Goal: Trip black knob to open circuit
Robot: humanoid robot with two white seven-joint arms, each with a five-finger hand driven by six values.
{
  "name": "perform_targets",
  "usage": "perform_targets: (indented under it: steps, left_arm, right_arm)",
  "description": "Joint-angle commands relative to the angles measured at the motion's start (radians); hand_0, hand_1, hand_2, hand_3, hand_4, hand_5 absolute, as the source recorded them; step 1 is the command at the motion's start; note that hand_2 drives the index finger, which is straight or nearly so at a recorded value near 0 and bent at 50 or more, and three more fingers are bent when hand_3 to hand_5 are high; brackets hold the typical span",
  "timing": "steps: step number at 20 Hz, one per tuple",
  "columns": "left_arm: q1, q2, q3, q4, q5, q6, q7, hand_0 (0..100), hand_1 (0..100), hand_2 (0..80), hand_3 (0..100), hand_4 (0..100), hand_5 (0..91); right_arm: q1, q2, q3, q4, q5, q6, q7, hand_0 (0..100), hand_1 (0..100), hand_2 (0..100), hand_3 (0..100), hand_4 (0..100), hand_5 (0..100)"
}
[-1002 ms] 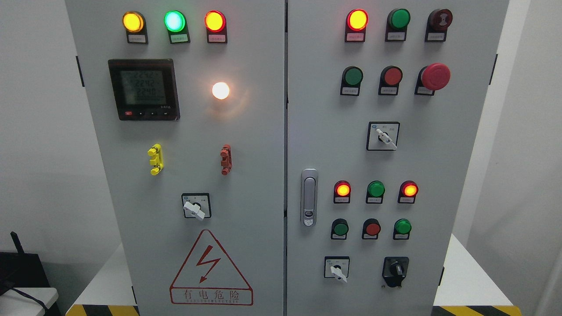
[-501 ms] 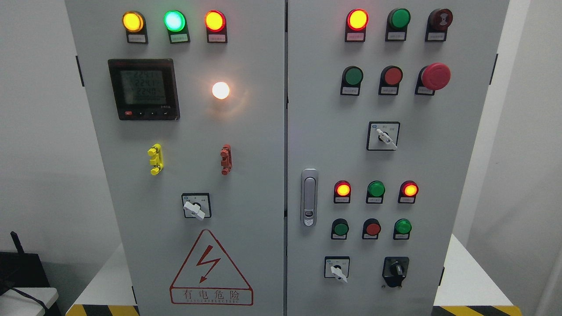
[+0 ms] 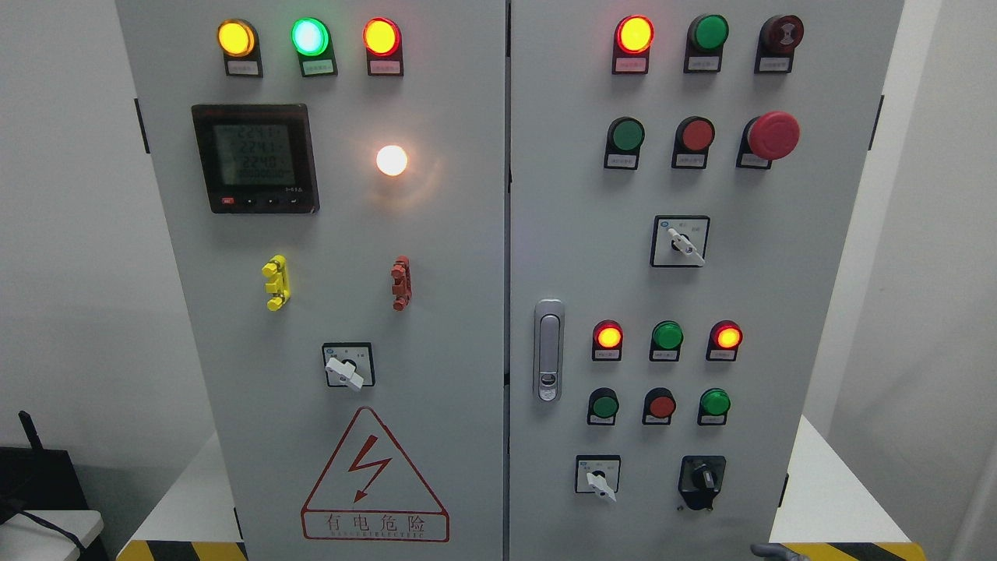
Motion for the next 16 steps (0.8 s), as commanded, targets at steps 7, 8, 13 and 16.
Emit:
perform_targets:
  steps: [7,8,13,16]
  left_arm:
    - [-0.008,0.0,0.0,0.0,-0.032,0.0,0.001,12,39,0.0,0,0,0.0]
    - [-0.008,0.0,0.0,0.0,-0.032,0.0,0.001,12,39,0.0,0,0,0.0]
    - [-0.008,0.0,0.0,0.0,-0.034,0.0,0.001,12,39,0.0,0,0,0.0]
    - [-0.008,0.0,0.0,0.0,-0.032,0.0,0.001,12,39,0.0,0,0,0.0]
  right_arm:
    - [-0.1,0.072,0.022,0.117,0.003,0.018,-0.037,22,80,40,81,89,94]
    - [-0.1,0.072,0.019,0.121,0.003,0.018,-0.038,22,80,40,81,89,94]
    - [-0.112,0.072,0.012,0.142,0.003,0.018,-0.061,23,80,40,80,89,94]
    - [-0.123,0.082,0.012,0.153,0.003,0.018,-0.064,23,80,40,80,89,94]
